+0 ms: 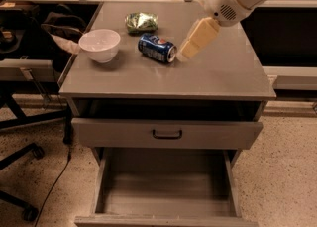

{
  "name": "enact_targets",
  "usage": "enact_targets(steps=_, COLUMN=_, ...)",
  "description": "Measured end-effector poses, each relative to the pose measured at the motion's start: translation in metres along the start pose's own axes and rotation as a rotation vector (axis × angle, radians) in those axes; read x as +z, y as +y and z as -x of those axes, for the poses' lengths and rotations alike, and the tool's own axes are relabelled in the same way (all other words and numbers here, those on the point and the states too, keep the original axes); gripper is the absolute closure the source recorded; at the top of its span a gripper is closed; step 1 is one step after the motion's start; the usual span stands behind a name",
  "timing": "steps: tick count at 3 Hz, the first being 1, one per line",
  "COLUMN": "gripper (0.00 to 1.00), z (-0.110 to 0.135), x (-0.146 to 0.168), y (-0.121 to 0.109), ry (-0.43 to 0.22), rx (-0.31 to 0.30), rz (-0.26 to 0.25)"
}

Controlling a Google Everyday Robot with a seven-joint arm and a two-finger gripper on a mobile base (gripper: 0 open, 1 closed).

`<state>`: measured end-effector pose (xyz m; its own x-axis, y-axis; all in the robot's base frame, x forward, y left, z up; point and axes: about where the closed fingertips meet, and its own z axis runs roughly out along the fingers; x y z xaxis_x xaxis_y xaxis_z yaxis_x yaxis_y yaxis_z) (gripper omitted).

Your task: Place pepsi can into middle drawer

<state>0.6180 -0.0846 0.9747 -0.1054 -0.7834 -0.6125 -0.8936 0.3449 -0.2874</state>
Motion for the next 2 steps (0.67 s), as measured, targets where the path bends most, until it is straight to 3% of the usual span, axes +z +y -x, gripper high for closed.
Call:
enact_targets(steps=1, gripper=0.0, z=-0.004, x=0.008, y=0.001, ry=-0.007, rx=0.04, rz=-0.018)
enact_targets(steps=2, gripper=0.0, z=0.004, x=0.033, y=-0.001, ry=-0.056, rx=0.05, rz=0.0)
